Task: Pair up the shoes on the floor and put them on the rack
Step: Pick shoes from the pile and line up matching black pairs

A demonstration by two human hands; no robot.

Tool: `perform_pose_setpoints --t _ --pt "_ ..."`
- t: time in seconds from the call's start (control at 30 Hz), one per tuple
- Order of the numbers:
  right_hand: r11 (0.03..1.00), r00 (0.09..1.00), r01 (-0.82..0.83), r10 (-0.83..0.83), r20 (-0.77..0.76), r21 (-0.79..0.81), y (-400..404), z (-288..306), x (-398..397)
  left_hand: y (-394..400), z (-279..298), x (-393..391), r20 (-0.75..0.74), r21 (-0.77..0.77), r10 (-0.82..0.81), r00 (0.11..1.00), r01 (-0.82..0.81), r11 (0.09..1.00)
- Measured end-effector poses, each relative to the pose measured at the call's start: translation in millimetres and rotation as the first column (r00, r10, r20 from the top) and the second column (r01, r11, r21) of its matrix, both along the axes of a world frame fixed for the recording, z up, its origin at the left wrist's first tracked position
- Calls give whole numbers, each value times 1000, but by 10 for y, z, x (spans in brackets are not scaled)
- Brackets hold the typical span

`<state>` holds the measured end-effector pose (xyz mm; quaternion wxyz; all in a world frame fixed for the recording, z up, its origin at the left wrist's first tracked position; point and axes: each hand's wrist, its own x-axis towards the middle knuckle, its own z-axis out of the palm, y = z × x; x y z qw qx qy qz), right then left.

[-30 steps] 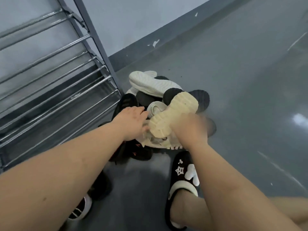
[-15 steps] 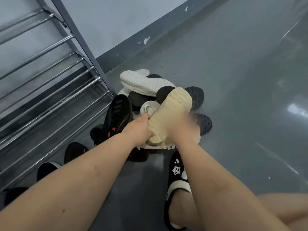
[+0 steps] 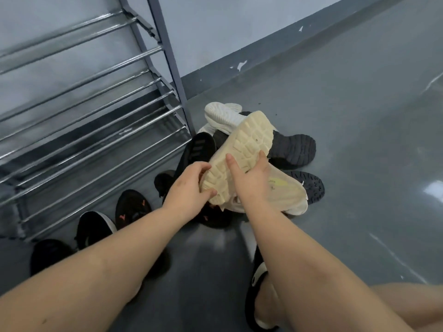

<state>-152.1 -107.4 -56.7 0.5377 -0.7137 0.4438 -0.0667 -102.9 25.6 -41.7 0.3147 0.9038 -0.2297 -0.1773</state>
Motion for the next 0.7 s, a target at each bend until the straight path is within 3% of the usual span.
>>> perform_pose_setpoints --t 0.1,0.2,0.37,0.43,0.5,0.57,0.63,0.7 --pt "996 997 -27 20 78 88 340 43 159 390 36 -5 78 -40 73 994 -70 997" --pt "983 998 -47 38 56 176 676 36 325 758 63 11 96 -60 142 985 -137 989" --pt "961 993 -108 116 -17 254 1238 30 533 1354 55 34 28 -108 254 967 -249 962" --pt "939 987 -156 162 6 307 1467 28 565 1558 65 60 -81 -173 393 916 -401 899" --pt "901 976 -211 218 26 380 1665 -5 571 1740 101 93 -418 -210 516 748 -632 746" --pt "825 955 -281 292 57 490 1837 -29 564 1942 97 104 -784 -114 434 444 -790 602" --pt "724 922 -354 376 91 592 1994 -70 534 2144 80 61 -934 -29 268 235 -799 600" --pt "663 892 -397 440 98 634 2139 -69 480 2268 9 16 -973 -47 151 174 -792 609"
